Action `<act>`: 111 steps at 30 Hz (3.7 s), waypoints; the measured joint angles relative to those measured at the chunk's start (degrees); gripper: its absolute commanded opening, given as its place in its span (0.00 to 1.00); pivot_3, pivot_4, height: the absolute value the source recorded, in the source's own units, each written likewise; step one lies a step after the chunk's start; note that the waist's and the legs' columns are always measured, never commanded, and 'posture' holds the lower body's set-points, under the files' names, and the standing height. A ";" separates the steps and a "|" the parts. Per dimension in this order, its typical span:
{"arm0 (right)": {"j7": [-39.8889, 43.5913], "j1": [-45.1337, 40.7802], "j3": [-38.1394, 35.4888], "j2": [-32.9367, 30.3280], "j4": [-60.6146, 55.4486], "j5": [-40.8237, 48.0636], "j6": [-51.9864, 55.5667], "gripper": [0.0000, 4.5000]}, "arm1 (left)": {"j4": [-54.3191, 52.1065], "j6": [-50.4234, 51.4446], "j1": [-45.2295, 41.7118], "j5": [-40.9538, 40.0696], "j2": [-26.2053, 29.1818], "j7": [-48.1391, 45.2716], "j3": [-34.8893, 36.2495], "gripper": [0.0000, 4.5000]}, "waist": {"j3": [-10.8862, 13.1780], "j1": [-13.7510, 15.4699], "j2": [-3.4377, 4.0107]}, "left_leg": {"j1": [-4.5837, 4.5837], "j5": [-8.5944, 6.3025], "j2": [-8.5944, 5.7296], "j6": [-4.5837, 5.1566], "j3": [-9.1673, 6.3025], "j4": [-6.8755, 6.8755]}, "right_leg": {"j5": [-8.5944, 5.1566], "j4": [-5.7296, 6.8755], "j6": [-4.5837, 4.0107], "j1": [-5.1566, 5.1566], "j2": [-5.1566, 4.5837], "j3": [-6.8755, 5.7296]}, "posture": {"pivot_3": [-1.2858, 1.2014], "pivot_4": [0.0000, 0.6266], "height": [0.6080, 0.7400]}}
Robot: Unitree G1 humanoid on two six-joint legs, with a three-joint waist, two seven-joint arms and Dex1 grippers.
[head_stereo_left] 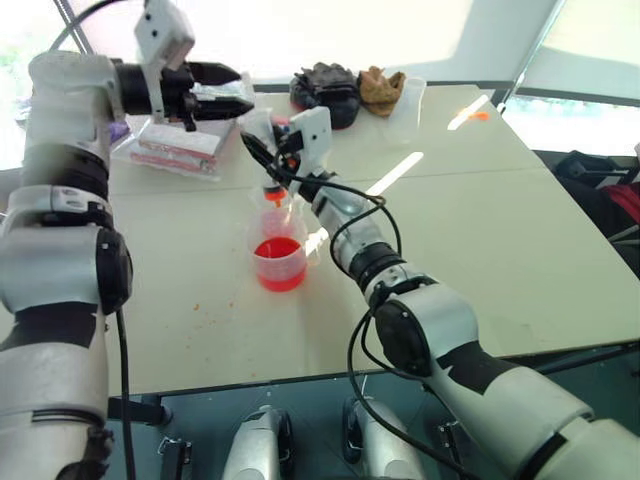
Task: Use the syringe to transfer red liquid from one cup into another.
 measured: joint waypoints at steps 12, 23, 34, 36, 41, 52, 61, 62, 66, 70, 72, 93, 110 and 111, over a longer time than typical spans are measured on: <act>0.07 -0.36 -0.01 0.33 0.10 -0.31 -0.77 0.33 | 0.81 4.05 -1.53 -0.73 2.50 -1.21 1.08 0.57 | 0.01 -0.12 0.01 | -0.01 -0.01 0.01 0.01 0.00 0.00 | 0.00 0.00 0.00 -0.02 0.01 0.00 | 0.52 0.24 1.00; 0.74 -0.80 -0.13 0.88 0.07 -0.07 -0.81 0.33 | 2.62 0.11 -2.66 -0.06 4.88 3.57 1.61 0.57 | 0.01 0.20 0.00 | -0.02 -0.02 -0.01 0.03 -0.01 0.05 | 0.00 -0.01 0.00 0.03 -0.02 0.00 | 0.52 0.24 1.00; 0.99 -0.78 -0.09 0.83 0.07 -0.07 -0.82 0.33 | 5.01 -3.14 -3.42 0.63 1.84 5.86 1.47 0.57 | 0.01 -0.03 0.00 | -0.02 0.00 0.00 0.01 0.00 0.04 | 0.00 0.03 0.00 0.00 0.00 0.00 | 0.52 0.24 1.00; 1.08 -0.56 -0.02 0.84 0.07 -0.09 -0.82 0.33 | 5.34 -4.37 -3.44 1.41 1.23 6.81 1.14 0.57 | 0.01 -0.01 0.00 | -0.02 -0.01 0.00 0.02 0.00 0.04 | 0.00 0.03 0.00 0.00 0.00 0.00 | 0.52 0.24 1.00; 0.96 0.35 0.49 0.87 0.07 -0.47 -0.81 0.33 | 6.88 -8.02 -3.59 3.51 -0.37 10.00 0.05 0.57 | 0.01 0.09 0.00 | -0.02 -0.01 -0.01 0.01 0.01 0.05 | 0.00 0.03 0.00 0.01 -0.01 0.00 | 0.52 0.24 1.00; 0.37 0.87 0.50 0.40 0.12 -0.59 -0.79 0.33 | 8.22 -12.30 -3.99 5.99 -1.98 11.08 -0.75 0.57 | 0.01 -0.11 0.00 | -0.02 -0.01 0.00 0.02 0.02 0.04 | 0.00 0.03 0.00 -0.02 0.00 0.00 | 0.52 0.24 1.00; 0.70 1.08 1.15 0.78 0.13 -1.16 -0.80 0.33 | 8.21 -10.78 -3.99 6.65 -0.94 5.42 -1.01 0.57 | 0.01 0.01 0.00 | -0.02 -0.03 0.00 0.05 0.02 0.04 | 0.00 0.03 0.00 -0.01 0.00 0.00 | 0.52 0.24 1.00; 0.69 1.08 1.17 0.79 0.13 -1.17 -0.80 0.33 | 8.21 -10.57 -3.98 6.69 -0.88 5.21 -1.01 0.57 | 0.01 0.05 0.00 | -0.02 -0.03 0.00 0.06 0.02 0.04 | 0.00 0.03 0.01 -0.01 0.00 0.00 | 0.52 0.24 1.00; 0.66 1.08 1.21 0.78 0.13 -1.19 -0.80 0.33 | 8.20 -10.58 -3.94 7.26 -0.70 4.46 -1.05 0.57 | 0.01 0.02 0.00 | -0.02 -0.04 0.00 0.06 0.01 0.04 | 0.00 0.03 0.01 -0.01 0.00 0.00 | 0.52 0.24 1.00; 0.63 1.08 1.21 0.79 0.13 -1.19 -0.80 0.33 | 8.15 -10.62 -3.80 7.78 -0.79 4.23 -1.06 0.57 | 0.01 0.00 0.00 | -0.02 -0.04 0.00 0.07 0.01 0.04 | 0.00 0.03 0.00 -0.01 0.00 0.00 | 0.52 0.24 1.00; 0.63 1.08 1.21 0.79 0.14 -1.19 -0.80 0.33 | 8.04 -10.71 -3.75 7.91 -0.87 3.96 -1.07 0.57 | 0.01 -0.01 0.00 | -0.02 -0.04 0.00 0.06 0.01 0.04 | 0.00 0.03 0.00 -0.01 0.00 0.00 | 0.52 0.24 1.00; 0.80 -0.16 -0.28 -0.18 -1.78 0.59 -1.34 0.33 | 6.22 -1.84 -6.79 4.68 3.16 -4.58 -0.20 0.57 | 0.03 -0.22 0.00 | -0.04 -0.04 0.01 0.07 0.02 0.03 | 0.00 0.04 0.01 -0.05 0.01 0.00 | 0.52 0.24 1.00; 3.99 -2.81 0.43 -28.40 -38.76 12.39 49.50 0.33 | -60.23 43.94 41.52 -19.79 5.69 10.70 19.11 0.57 | -0.02 0.39 -0.07 | -0.17 0.01 -0.12 -0.02 -0.21 0.17 | -0.12 0.00 -0.19 0.05 -0.15 0.28 | 0.52 0.24 1.00; 4.86 -2.50 1.57 -31.20 -40.13 12.35 56.12 0.33 | -64.92 45.49 44.75 -21.00 4.26 12.73 19.23 0.57 | -0.03 0.42 -0.09 | -0.16 -0.12 -0.12 0.20 -0.23 0.17 | -0.12 -0.07 -0.20 0.06 -0.13 0.28 | 0.52 0.24 1.00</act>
